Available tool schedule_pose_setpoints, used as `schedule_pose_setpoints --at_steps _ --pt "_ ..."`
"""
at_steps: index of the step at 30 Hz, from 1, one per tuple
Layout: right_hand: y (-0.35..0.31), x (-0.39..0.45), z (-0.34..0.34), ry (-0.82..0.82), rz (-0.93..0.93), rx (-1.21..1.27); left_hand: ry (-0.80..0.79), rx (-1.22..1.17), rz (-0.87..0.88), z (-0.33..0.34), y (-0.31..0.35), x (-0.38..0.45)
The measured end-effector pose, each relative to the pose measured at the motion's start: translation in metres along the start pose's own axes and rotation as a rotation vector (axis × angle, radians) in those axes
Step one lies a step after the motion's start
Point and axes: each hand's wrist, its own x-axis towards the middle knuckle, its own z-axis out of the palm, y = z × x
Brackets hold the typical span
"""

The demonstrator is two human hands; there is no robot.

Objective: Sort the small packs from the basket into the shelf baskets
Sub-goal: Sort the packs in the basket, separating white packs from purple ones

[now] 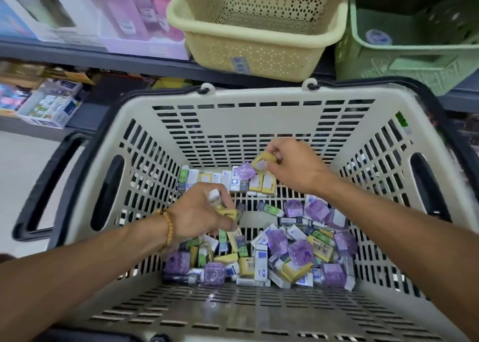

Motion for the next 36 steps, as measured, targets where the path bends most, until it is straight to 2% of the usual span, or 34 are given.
schedule_pose_setpoints --at_steps 4,9,12,13,17,23,27,28,30,32,34,36 --pt "-0.015 0.022 0.023 0.051 -0.069 -0.03 0.119 -0.406 -0.13 -0.02 0.003 -0.021" --pt "-0.016 0.028 0.039 -0.117 -0.119 -0.294 0.12 -0.743 -0.216 -0.037 -0.003 -0.033" --pt "-0.013 0.03 0.034 -0.209 -0.117 -0.416 0.161 -0.836 -0.256 -0.045 -0.009 -0.037" --pt "-0.015 0.032 0.034 -0.215 -0.107 -0.349 0.172 -0.851 -0.265 -0.047 -0.01 -0.038" --pt "-0.036 0.049 0.049 -0.292 -0.003 0.193 0.18 -0.91 -0.268 -0.049 -0.013 -0.04" --pt "-0.06 0.065 0.09 -0.466 0.203 0.337 0.19 -0.958 -0.273 -0.051 -0.012 -0.039" --pt "-0.059 0.057 0.083 -0.33 0.141 0.473 0.273 -0.939 -0.254 -0.052 -0.009 -0.035" --pt "-0.059 0.053 0.076 -0.354 0.14 0.562 0.291 -0.943 -0.247 -0.052 -0.008 -0.034" --pt "-0.064 0.044 0.064 -0.503 0.136 0.701 0.311 -0.956 -0.229 -0.051 -0.007 -0.031" --pt "-0.072 0.035 0.058 -0.632 0.087 0.701 0.303 -0.959 -0.212 -0.051 -0.005 -0.029" --pt "-0.075 0.031 0.06 -0.649 0.068 0.703 0.285 -0.95 -0.206 -0.051 -0.004 -0.028" --pt "-0.074 0.032 0.06 -0.596 0.101 0.775 0.267 -0.941 -0.206 -0.051 -0.003 -0.027"
